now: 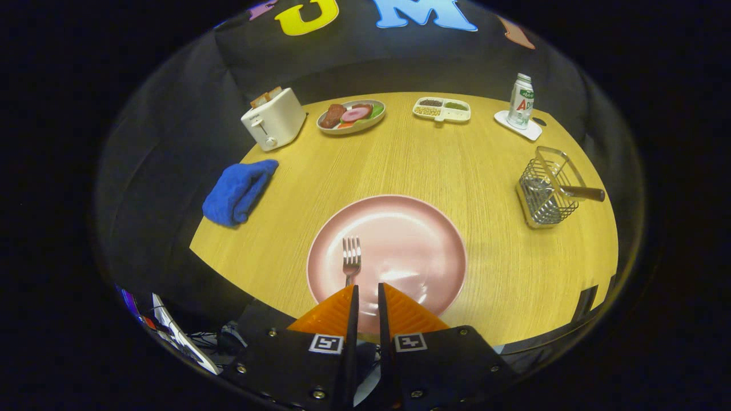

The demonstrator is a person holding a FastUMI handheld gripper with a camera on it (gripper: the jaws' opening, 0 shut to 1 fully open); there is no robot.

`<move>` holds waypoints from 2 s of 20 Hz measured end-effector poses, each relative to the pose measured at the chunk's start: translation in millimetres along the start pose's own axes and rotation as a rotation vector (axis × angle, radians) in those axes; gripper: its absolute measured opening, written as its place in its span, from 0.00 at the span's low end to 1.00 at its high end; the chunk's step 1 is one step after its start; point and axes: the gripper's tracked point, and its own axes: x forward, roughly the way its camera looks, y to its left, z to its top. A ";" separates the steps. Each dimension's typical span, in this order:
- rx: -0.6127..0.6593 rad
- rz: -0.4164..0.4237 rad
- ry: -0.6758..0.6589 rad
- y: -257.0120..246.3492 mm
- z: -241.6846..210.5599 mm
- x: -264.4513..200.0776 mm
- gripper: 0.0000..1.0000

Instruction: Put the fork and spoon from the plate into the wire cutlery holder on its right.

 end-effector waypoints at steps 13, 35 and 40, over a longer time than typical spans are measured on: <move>-0.034 -0.012 0.137 11.4 -38.2 31.5 0.18; 0.054 0.025 0.109 -6.0 -12.9 18.1 0.05; 0.090 -0.017 0.049 -41.9 18.7 4.0 0.05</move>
